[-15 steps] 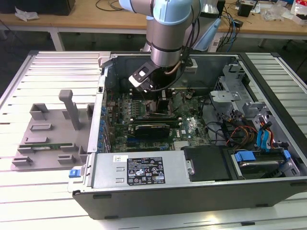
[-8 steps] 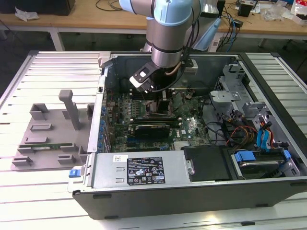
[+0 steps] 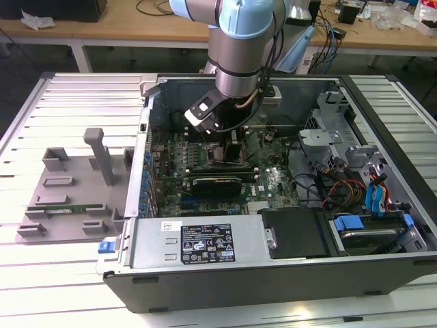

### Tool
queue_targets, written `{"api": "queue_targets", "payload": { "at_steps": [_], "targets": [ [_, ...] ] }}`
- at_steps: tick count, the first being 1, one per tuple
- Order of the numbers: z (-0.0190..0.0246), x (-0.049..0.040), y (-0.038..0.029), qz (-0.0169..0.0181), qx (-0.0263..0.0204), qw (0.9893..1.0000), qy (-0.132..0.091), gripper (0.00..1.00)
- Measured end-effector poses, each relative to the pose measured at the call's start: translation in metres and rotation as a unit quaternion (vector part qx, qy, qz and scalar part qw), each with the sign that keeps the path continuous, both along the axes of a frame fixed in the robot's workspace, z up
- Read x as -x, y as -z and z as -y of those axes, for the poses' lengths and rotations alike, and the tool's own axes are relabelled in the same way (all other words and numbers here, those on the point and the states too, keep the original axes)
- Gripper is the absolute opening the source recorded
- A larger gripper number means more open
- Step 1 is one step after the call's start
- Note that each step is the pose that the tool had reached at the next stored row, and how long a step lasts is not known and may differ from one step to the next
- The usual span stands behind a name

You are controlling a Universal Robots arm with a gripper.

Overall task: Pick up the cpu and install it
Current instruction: 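Place the cpu into insertion slot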

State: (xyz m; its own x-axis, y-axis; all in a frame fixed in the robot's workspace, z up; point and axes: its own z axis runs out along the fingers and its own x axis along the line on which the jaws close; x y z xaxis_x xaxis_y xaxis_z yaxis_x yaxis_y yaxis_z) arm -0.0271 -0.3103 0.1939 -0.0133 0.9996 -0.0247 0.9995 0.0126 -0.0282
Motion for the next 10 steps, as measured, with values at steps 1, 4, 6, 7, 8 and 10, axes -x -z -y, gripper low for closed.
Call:
{"api": "queue_targets", "payload": {
  "at_steps": [1, 4, 6, 7, 8, 10],
  "targets": [
    [-0.0004, 0.0001, -0.0001, -0.0001, 0.0002, 1.0, 0.0, 0.61],
    [-0.0033, 0.0002, 0.0001, -0.0003, -0.001, 1.0, 0.0, 0.61],
    [-0.0036, 0.0008, 0.0002, -0.0001, -0.0017, 1.0, 0.0, 0.61],
    [-0.0036, 0.0009, 0.0003, -0.0001, -0.0018, 1.0, 0.0, 0.61],
    [-0.0034, 0.001, 0.0003, 0.0, -0.0019, 1.0, 0.0, 0.61],
    [-0.0023, 0.001, 0.0005, 0.0, -0.0022, 1.0, 0.0, 0.61]
  ]
}}
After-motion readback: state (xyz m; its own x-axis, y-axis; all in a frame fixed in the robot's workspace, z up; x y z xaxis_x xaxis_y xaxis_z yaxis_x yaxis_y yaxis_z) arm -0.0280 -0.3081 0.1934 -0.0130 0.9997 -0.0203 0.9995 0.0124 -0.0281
